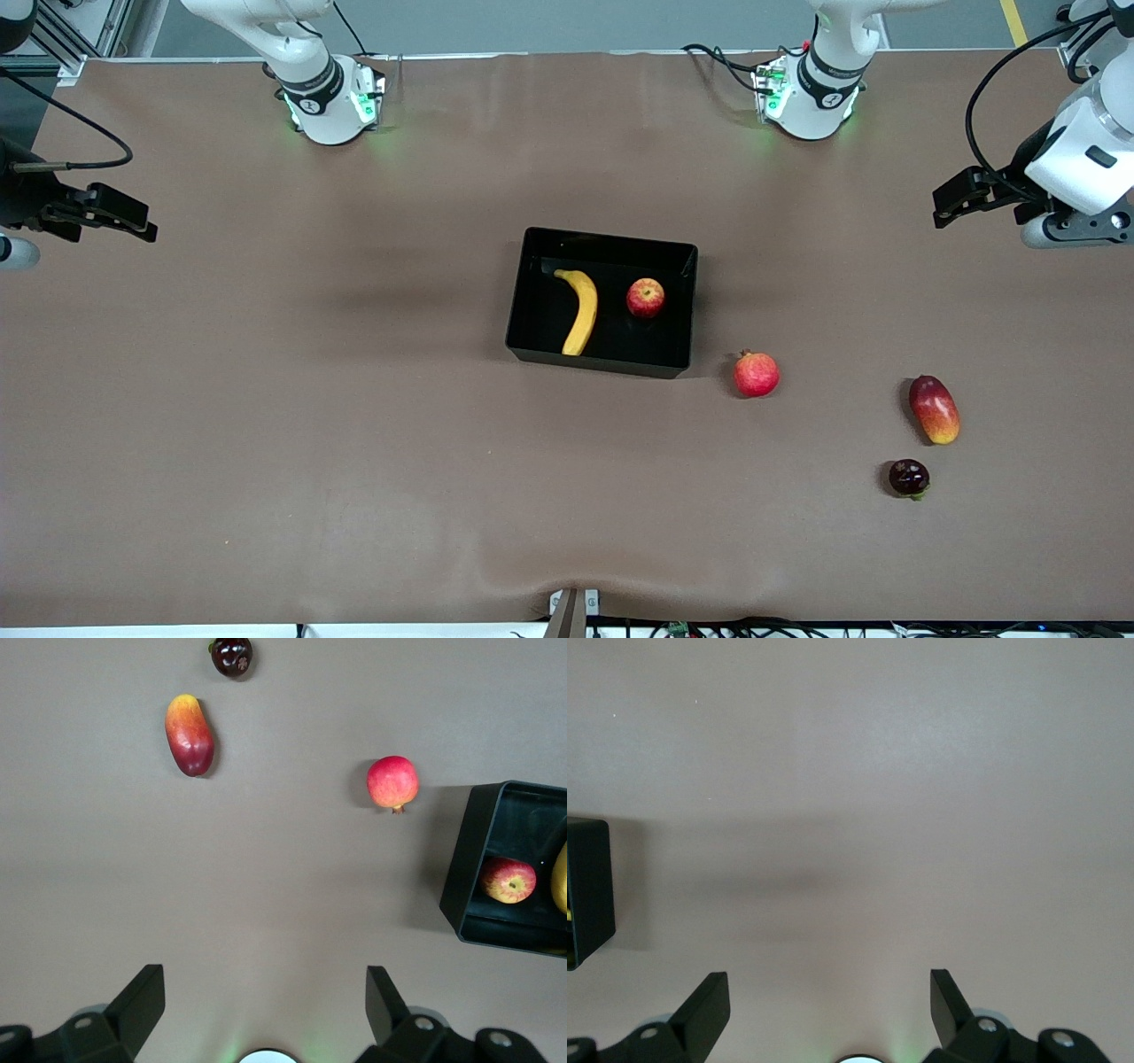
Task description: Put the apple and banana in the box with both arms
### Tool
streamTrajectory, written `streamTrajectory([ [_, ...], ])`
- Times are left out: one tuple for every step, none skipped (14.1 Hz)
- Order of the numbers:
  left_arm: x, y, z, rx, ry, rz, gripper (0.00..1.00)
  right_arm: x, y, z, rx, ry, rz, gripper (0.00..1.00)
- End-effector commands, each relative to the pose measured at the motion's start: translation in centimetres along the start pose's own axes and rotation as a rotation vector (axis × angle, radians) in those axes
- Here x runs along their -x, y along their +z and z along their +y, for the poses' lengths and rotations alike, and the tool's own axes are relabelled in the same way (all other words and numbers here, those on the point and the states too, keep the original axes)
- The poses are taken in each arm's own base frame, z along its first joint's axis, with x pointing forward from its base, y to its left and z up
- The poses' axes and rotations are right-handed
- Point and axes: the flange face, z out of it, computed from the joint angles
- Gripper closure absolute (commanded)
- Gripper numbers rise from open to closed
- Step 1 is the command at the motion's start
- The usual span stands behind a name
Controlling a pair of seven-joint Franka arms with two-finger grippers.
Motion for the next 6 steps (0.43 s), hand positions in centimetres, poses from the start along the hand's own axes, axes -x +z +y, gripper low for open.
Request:
streamTrajectory([
  [0.91, -0.88, -0.17, 0.002, 0.016, 0.0, 0.0, 0.03, -0.3, -0.16, -0.003, 0.003, 0.007, 0.0],
  [0.93, -0.94, -0.19, 0.001, 0.016, 0.0, 0.0, 0.03, -0.37, -0.16, -0.003, 0.003, 0.008, 0.0],
  [0.93, -1.15, -0.19, 0.001, 0.017, 0.005, 0.0, 0.04, -0.37, -0.24, -0.003, 0.001, 0.008, 0.0],
  [0.71, -1.39, -0.21, 0.003, 0.015, 0.009, 0.0, 0.04, -0.44, -0.25, -0.003, 0.001, 0.01, 0.0],
  [0.58, -1.58, -0.13, 0.004, 0.017, 0.014, 0.0, 0.05, -0.58, -0.25, -0.003, 0.001, 0.013, 0.0],
  [0.39, -1.49, -0.07, 0.003, 0.017, 0.013, 0.0, 0.1, -0.66, -0.25, -0.003, 0.001, 0.015, 0.0],
])
